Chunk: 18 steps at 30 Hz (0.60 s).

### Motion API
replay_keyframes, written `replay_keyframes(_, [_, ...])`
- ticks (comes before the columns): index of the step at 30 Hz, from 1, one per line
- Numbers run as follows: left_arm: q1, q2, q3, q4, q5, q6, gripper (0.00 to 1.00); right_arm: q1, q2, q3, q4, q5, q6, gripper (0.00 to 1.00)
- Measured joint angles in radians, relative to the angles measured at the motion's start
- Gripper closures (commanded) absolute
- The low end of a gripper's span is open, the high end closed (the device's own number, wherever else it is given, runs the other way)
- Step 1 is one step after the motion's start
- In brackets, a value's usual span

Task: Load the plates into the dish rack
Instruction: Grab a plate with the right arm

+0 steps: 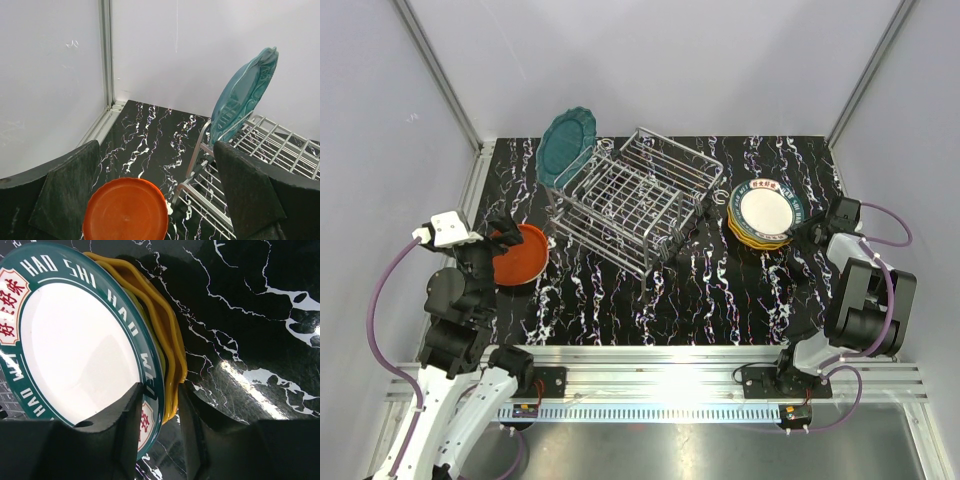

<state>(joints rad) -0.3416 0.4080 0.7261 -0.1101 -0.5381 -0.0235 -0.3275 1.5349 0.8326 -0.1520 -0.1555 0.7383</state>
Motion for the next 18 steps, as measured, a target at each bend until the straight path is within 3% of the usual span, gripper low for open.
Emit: replay_keyframes(18, [-0.006, 0.0, 0.0, 0.0, 0.0, 0.001, 0.01, 0.0, -0.085, 0.0, -0.086, 0.005, -0.004, 0.82])
